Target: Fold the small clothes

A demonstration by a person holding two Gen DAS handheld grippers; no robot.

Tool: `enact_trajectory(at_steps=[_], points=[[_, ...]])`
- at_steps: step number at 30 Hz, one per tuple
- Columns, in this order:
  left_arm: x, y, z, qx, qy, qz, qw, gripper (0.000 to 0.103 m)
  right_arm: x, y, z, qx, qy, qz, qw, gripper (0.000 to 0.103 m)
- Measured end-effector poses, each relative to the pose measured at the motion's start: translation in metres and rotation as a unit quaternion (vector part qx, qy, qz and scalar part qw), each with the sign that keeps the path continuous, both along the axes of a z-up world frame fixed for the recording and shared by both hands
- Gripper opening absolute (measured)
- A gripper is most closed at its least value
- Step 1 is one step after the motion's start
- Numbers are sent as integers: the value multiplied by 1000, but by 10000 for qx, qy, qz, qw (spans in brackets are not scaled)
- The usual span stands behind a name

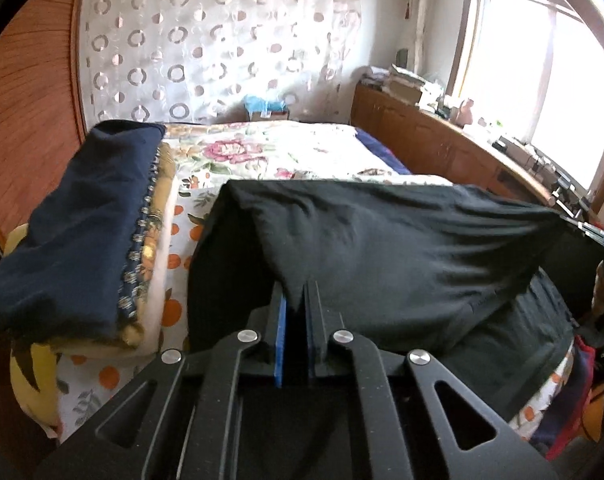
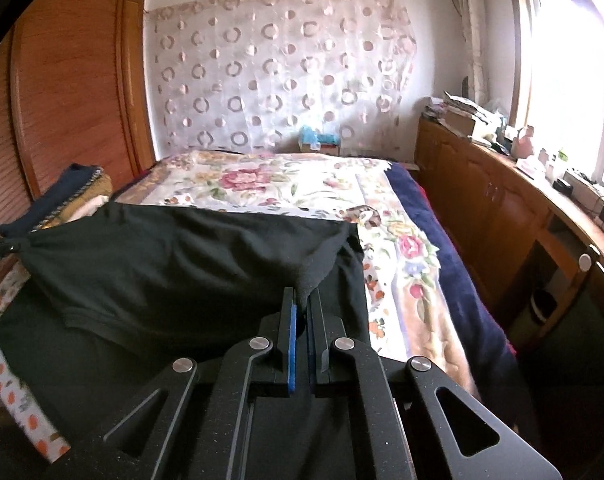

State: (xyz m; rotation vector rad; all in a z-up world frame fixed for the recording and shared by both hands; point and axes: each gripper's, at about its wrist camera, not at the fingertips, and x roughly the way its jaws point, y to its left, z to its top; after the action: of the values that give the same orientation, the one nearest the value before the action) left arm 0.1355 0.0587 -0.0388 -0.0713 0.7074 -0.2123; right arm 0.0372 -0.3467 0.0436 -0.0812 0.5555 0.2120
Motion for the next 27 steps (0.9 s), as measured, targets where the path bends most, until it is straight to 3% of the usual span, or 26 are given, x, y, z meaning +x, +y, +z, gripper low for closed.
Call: enact_trajectory(at_steps=[6, 17, 27], points=[[-34, 11, 12, -130, -191, 41, 9997, 8, -36, -9, 2, 30, -33, 172, 9998, 3], [-70, 16, 17, 33, -231, 152, 9996, 8, -45, -12, 13, -154, 131, 346, 9992, 4], [-72, 11, -16, 246, 185, 207, 9993, 8, -26, -19, -35, -12, 895, 296, 9955, 4]])
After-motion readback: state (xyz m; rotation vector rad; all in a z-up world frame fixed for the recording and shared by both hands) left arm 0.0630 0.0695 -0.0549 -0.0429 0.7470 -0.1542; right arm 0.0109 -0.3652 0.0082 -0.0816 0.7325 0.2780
